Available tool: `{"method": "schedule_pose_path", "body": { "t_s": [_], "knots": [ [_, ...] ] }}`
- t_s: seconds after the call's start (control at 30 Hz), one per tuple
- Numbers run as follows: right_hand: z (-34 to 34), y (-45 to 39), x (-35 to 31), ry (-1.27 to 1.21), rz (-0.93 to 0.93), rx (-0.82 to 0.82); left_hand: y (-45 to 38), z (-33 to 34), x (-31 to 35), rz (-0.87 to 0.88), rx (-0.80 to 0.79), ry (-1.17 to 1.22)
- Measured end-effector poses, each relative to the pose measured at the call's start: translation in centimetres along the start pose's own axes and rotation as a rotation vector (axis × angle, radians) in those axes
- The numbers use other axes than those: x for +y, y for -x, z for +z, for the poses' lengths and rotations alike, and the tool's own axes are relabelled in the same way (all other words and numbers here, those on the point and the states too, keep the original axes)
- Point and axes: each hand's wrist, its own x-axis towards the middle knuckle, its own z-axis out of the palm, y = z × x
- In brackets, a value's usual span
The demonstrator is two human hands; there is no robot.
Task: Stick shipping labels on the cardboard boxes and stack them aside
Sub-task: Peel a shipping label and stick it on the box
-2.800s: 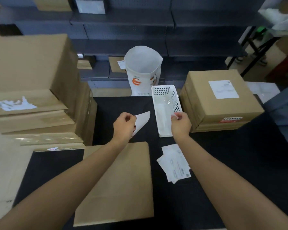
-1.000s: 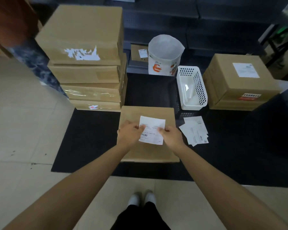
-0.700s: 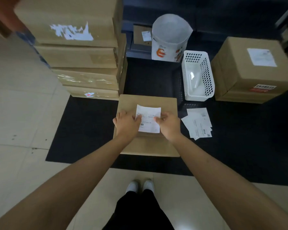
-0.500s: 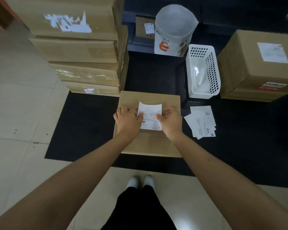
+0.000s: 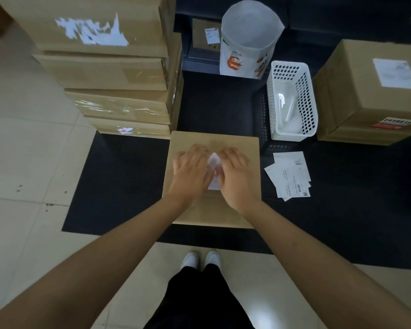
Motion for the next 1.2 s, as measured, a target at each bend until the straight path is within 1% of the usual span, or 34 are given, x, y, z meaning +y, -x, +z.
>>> {"method": "schedule_pose_path", "body": {
  "t_s": [0.07,0.13,0.2,0.33,0.5,0.53,0.63,0.67,0.73,0.77,0.87,0.93,0.97,1.0,1.03,1.07,1.1,1.13,1.2],
  "knots": [
    [0.6,0.3,0.0,0.055,-0.064,-0.161,0.0,0.2,-0.2,0.06,-0.142,-0.041],
    [1.2,0.8,0.6,0.124,-0.071,-0.307,0.1,0.7,-1.0,0.078,-0.272,-0.1],
    [1.6,1.1,1.1,0.155,-0.075,-0.33,0.5,1.0,-1.6,0.096,-0.327,-0.133],
    [1.6,1.2,1.1,0.164,-0.034,-0.329,0.7,1.4,-1.5,0.089,-0.287,-0.149],
    [1.5,1.3,0.9,0.186,-0.022,-0.335,1.1,1.6,-1.6,0.068,-0.278,-0.188],
    [1.6,1.4,1.0,0.203,0.006,-0.328,1.2,1.6,-1.5,0.06,-0.272,-0.197],
    [1.8,1.8,2.0,0.216,0.229,-0.271,1.8,2.0,-1.2,-0.032,-0.23,-0.196],
    [1.9,1.9,2.3,0.226,0.262,-0.259,1.8,2.1,-1.2,-0.09,-0.204,-0.177],
    [2.1,2.1,2.2,0.213,0.267,-0.25,1.9,2.2,-1.1,-0.186,-0.171,-0.147],
    [2.2,2.1,2.1,0.194,0.27,-0.239,1.9,2.2,-1.1,-0.208,-0.166,-0.144],
    [2.3,2.0,1.7,0.186,0.289,-0.227,1.8,2.2,-1.2,-0.202,-0.152,-0.109],
    [1.7,1.9,1.6,0.207,0.238,-0.2,1.7,1.8,-1.5,-0.139,-0.134,-0.069],
    [1.4,2.0,1.6,0.2,0.152,-0.177,1.8,1.6,-1.6,-0.059,-0.13,-0.044],
    [1.3,2.1,1.5,0.189,0.029,-0.171,2.0,1.5,-1.6,0.042,-0.14,-0.025],
    [1.5,2.3,1.3,0.182,-0.095,-0.187,2.3,1.4,-1.7,0.134,-0.175,-0.017],
    [1.7,2.5,1.2,0.181,-0.181,-0.217,2.5,1.3,-1.7,0.193,-0.225,-0.019],
    [1.9,2.8,1.2,0.189,-0.214,-0.248,2.8,1.5,-1.9,0.213,-0.268,-0.035],
    [2.1,3.0,1.3,0.206,-0.209,-0.275,2.9,1.8,-2.0,0.209,-0.284,-0.056],
    [2.3,3.1,1.5,0.239,-0.177,-0.292,3.0,2.2,-2.1,0.187,-0.277,-0.093]
  ]
}}
